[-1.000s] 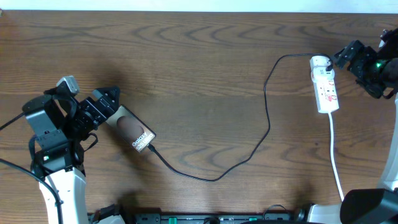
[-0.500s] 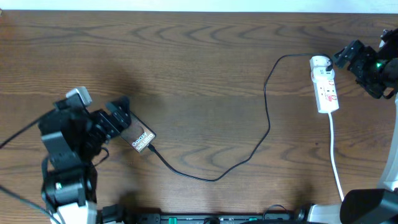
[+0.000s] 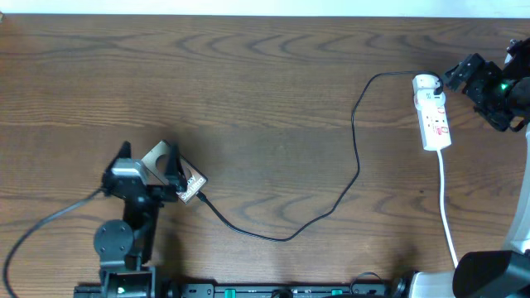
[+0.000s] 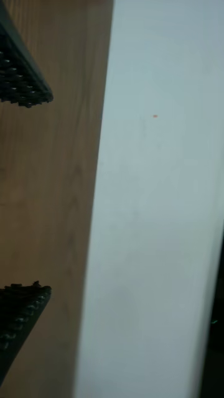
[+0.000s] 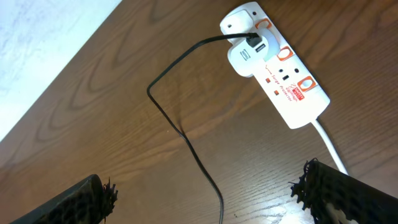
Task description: Plug charger to phone and switch on socket
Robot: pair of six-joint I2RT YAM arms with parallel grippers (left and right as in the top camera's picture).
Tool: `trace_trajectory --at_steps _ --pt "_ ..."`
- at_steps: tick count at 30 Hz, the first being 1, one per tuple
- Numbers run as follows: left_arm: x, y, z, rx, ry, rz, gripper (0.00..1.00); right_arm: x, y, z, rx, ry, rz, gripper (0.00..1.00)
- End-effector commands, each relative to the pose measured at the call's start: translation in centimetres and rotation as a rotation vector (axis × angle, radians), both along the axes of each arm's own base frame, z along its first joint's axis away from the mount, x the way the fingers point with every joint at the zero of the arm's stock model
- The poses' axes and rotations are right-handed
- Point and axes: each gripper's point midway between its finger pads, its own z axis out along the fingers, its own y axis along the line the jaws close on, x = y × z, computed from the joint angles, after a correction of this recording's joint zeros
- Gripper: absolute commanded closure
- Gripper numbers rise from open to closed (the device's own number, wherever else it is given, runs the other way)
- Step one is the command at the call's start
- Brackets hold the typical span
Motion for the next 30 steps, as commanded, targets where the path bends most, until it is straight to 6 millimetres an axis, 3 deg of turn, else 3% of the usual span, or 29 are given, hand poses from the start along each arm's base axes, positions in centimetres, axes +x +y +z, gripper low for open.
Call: trace_trajectory --at_steps 1,6,15,30 --pt "-0.8 -1.3 -2.0 0.138 -0.027 -0.070 0.12 0.0 -0.1 0.4 -0.001 -0.009 -0.008 0.01" --pt "-1.5 -1.4 -4.7 0.139 -0.032 -0.070 0.12 0.0 -0.2 0.4 -0.001 -0.009 -0.009 0.01" --pt "-2.4 -1.3 -9.3 0.128 0.155 -0.080 0.12 0.0 -0.1 0.4 -0.001 -0.009 -0.008 0.01" --pt "-2.4 -1.3 -9.2 0.116 0.153 -0.079 0.12 0.0 -0.2 0.4 -0.001 -0.009 -0.009 0.01"
